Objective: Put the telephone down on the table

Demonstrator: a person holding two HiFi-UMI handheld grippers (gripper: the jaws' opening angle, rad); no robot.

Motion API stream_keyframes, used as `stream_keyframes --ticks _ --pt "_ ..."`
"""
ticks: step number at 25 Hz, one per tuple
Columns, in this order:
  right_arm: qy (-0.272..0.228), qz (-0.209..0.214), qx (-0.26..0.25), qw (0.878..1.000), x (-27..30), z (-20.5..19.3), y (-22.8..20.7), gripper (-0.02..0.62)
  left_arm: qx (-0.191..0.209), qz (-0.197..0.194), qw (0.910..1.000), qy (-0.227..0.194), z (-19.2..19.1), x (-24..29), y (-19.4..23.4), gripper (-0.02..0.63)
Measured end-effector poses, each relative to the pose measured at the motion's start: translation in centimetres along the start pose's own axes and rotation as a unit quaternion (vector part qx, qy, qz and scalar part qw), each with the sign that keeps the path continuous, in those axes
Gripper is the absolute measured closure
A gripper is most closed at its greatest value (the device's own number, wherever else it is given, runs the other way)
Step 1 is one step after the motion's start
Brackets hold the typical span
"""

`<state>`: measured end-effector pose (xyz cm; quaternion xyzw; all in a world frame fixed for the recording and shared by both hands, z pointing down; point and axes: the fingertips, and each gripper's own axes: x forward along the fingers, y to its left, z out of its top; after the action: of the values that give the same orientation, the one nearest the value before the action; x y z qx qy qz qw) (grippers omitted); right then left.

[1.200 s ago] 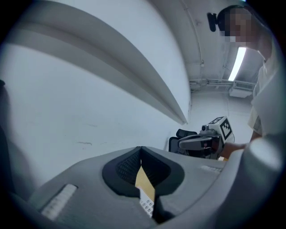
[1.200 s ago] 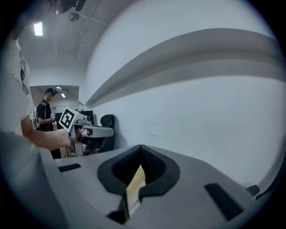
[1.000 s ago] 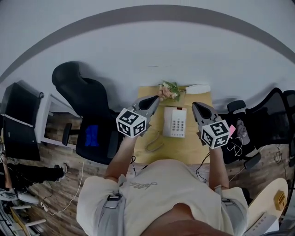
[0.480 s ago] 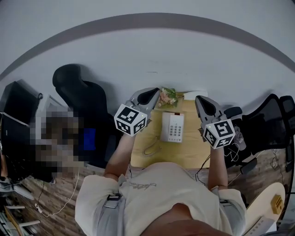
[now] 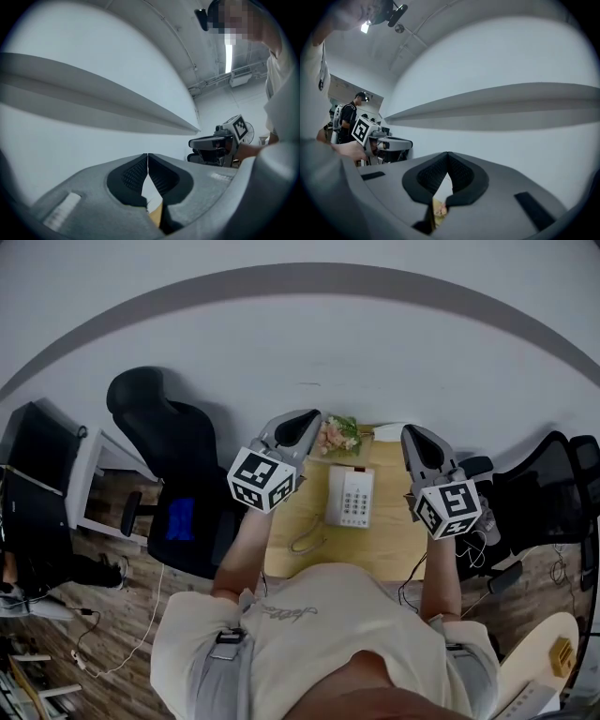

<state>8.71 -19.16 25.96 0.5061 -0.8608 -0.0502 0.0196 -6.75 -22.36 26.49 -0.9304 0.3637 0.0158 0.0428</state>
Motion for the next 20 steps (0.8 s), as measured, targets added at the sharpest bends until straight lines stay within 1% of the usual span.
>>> stream_keyframes --ticks 4,8,14,17,20 --pt "-0.005 -0.004 0.000 1.000 0.1 0.2 -0.4 0.594 0.008 0.010 0.9999 -0.002 0.3 0.1 0.5 0.588" --pt "-0.015 -0.010 -0.005 1.000 0.2 0.6 -1.2 0.594 0.020 0.027 0.9994 -0.013 0.8 0.6 1.1 0.588" --pt "-0.020 -0.007 -0.008 1.000 0.8 0.8 -1.9 0.594 0.018 0.041 0.9990 -0.001 -0.4 1.1 2.0 0.588" --pt "-0.024 -0.001 -0.010 1.000 1.5 1.2 -2.3 0.594 0.020 0.043 0.9988 -0.007 0.3 1.4 2.5 0.588" --pt "-0.032 0.003 -0.014 0.999 1.9 1.9 -2.4 0.594 0.032 0.046 0.9983 -0.017 1.6 1.5 2.8 0.588"
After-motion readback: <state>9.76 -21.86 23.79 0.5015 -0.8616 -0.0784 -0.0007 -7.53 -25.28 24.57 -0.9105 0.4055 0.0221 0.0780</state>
